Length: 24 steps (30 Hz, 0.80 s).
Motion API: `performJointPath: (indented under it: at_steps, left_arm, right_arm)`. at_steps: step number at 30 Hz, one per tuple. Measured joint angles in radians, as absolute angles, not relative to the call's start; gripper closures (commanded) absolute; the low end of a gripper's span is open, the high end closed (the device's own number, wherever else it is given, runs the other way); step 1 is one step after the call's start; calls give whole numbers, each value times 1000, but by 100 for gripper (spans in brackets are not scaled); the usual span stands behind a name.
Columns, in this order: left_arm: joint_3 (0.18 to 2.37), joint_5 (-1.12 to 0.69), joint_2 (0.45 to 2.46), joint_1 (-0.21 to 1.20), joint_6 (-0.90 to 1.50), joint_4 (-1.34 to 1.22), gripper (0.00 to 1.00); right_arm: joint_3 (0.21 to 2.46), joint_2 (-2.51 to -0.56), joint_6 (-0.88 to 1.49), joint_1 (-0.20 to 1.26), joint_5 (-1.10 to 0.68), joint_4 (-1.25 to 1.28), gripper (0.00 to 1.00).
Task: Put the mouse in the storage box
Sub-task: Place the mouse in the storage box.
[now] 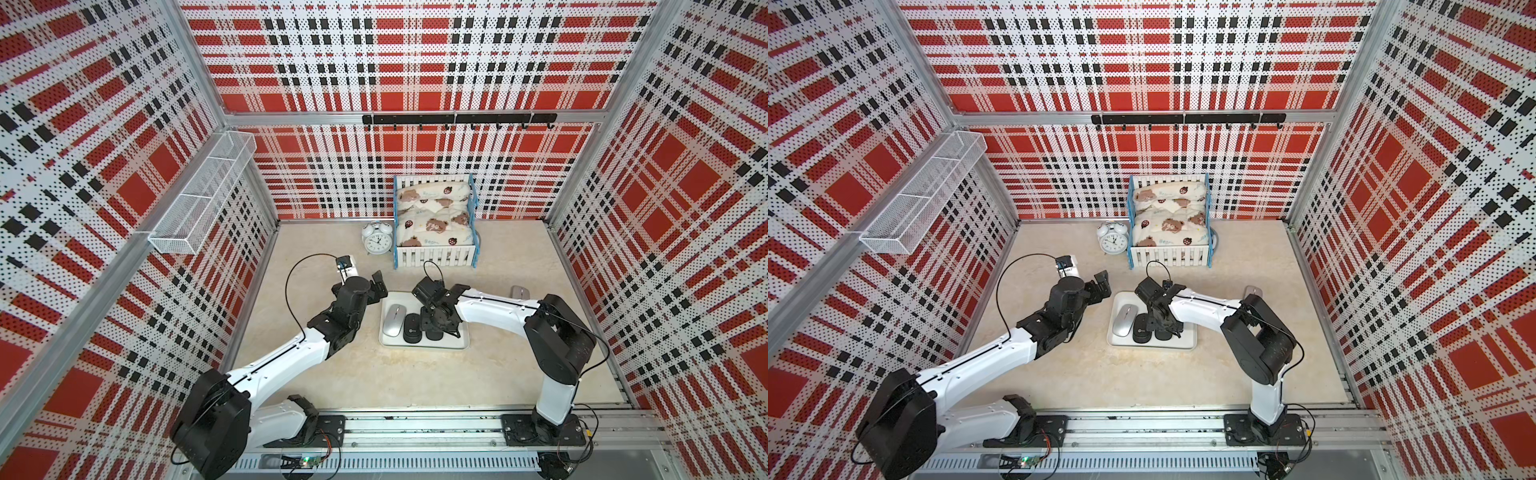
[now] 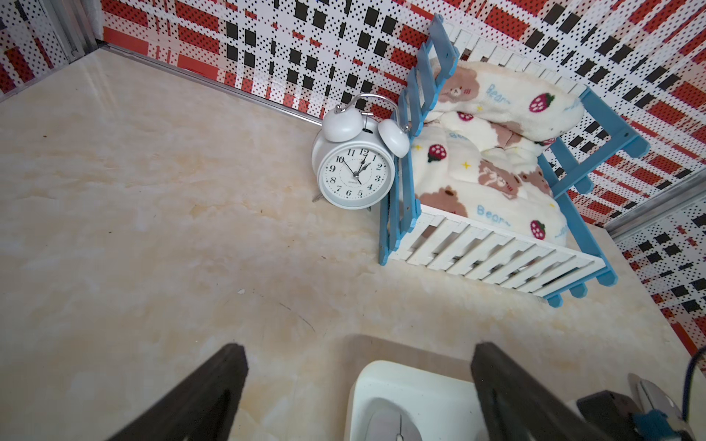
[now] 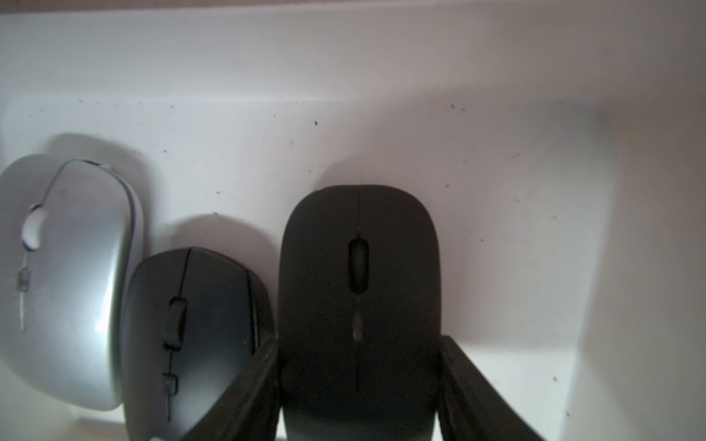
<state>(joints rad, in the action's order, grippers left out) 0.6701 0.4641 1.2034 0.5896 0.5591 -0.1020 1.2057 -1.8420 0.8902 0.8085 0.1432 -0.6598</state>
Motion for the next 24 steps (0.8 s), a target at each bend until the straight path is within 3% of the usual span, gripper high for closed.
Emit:
performJointPath:
  at_steps: [24]
  left_arm:
    - [670,464,1203,590,556,-102,2]
  right_arm:
    - [1204,-1840,856,809,129,-654,22]
